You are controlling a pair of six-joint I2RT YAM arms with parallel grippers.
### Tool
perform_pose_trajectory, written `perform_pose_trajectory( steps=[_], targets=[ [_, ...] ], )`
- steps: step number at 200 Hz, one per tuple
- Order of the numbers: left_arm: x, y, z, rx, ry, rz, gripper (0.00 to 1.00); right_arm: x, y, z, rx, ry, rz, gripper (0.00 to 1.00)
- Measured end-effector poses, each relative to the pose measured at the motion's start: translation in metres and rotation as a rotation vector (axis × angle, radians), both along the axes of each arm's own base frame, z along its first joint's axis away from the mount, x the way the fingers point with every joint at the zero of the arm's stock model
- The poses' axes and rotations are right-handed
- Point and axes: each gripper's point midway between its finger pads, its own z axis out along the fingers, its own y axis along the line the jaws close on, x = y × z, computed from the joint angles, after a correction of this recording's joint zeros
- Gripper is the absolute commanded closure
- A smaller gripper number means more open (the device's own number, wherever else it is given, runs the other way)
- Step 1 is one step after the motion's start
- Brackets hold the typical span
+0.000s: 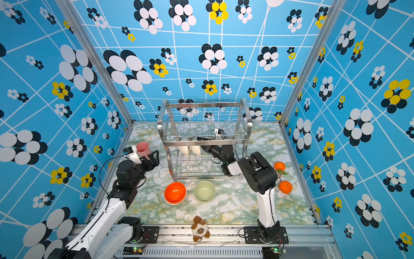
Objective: Load bowls into a dish rack
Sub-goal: Rotate the dish rack at the center of the table.
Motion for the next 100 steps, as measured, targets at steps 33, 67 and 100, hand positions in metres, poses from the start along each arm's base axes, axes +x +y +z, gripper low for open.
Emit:
perform_pose_trajectory(
  steps=[33, 67, 100],
  targets=[
    [-0.001, -0.006, 0.0, -0.008, -0.001, -0.033, 0.03, -0.005, -0.002, 0.002, -0.03, -0.004, -0.033, 0.57],
    [-0.004, -0.018, 0.012, -0.022, -0.044, -0.106, 0.08, -0.013, 0.0, 0.007, -0.113, -0.007, -0.064, 0.59],
    [-0.013, -0.035, 0.029, -0.016, -0.117, -0.187, 0.23, -0.018, -0.004, 0.015, -0.161, -0.019, -0.107, 0.59]
  ],
)
